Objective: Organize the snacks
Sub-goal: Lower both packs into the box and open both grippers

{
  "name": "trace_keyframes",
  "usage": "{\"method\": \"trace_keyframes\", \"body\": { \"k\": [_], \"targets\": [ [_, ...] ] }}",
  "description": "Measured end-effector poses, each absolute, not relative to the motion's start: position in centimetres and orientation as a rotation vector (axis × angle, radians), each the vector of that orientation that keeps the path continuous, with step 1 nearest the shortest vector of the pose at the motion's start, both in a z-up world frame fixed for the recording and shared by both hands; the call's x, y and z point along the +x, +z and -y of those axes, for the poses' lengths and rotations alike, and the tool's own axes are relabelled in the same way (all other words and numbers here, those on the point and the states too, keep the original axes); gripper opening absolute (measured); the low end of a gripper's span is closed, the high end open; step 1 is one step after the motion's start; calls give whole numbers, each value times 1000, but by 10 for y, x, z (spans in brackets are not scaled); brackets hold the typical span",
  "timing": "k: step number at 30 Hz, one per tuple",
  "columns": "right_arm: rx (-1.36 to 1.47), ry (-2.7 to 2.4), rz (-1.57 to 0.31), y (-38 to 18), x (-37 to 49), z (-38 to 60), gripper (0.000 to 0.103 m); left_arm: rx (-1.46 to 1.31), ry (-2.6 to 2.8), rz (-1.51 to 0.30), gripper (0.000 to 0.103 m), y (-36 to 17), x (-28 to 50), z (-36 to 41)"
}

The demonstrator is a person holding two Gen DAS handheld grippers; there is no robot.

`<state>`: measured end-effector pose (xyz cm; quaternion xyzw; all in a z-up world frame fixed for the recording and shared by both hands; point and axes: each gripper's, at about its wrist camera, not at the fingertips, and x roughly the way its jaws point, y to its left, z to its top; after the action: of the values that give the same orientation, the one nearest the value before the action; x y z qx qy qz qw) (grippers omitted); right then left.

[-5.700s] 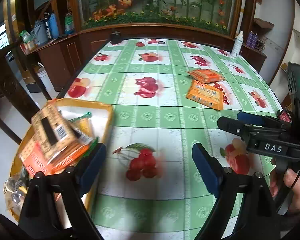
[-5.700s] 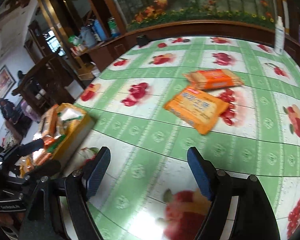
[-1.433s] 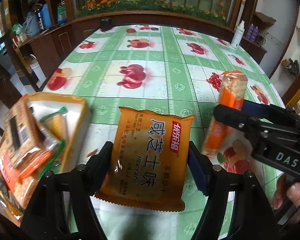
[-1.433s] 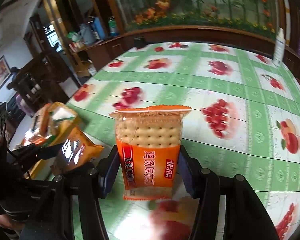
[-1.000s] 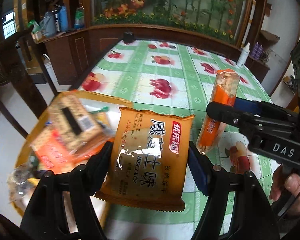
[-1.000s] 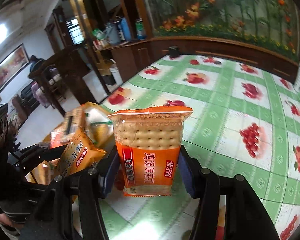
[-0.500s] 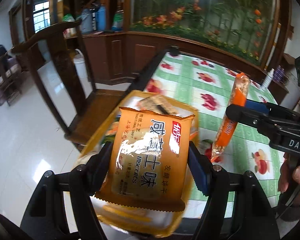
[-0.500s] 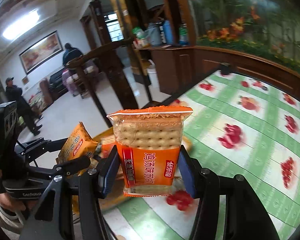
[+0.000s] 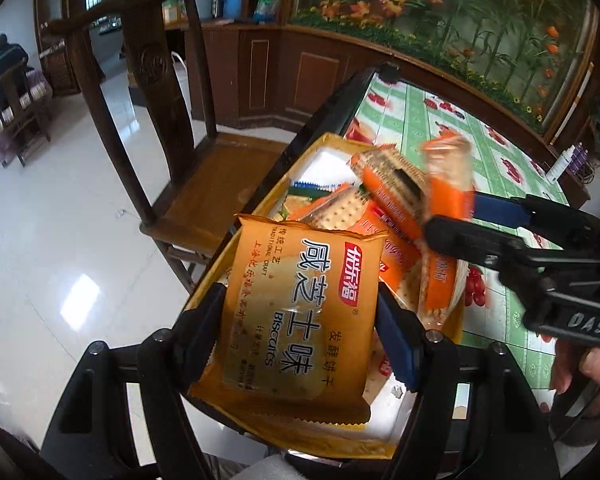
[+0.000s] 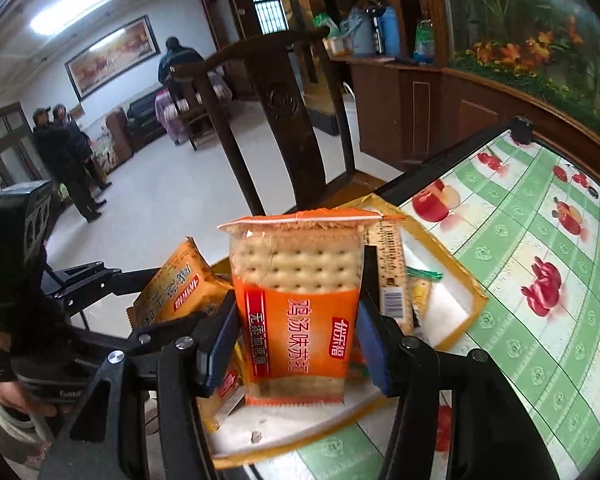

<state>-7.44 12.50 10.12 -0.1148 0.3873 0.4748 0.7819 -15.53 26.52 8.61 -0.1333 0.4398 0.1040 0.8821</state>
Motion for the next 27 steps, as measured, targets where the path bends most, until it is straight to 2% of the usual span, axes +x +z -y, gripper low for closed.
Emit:
{"method": "trace_keyframes", "body": {
  "k": [9,12,15,22,24,27],
  "targets": [
    [-272,1006,-860,84,-79,-143,57,-193,275,-892,72,74,-144,-256],
    [-249,1011,-854,86,-79,-138,64,-183,305,-871,73,72,-144,-256],
    [-193,1014,-846,91,-77,-131,70,-178,333,-865,79,71,-143,-255],
    [-138,1001,-827,93,-80,-113,75,-181,368,-809,80,79,-152,-251],
    [-104,1001,-818,93,-81,-104,75,-172,379,-778,83,85,-153,-246],
    [-53,980,-781,97,-84,-86,81,-156,409,-734,90,91,-155,-236]
  ]
}}
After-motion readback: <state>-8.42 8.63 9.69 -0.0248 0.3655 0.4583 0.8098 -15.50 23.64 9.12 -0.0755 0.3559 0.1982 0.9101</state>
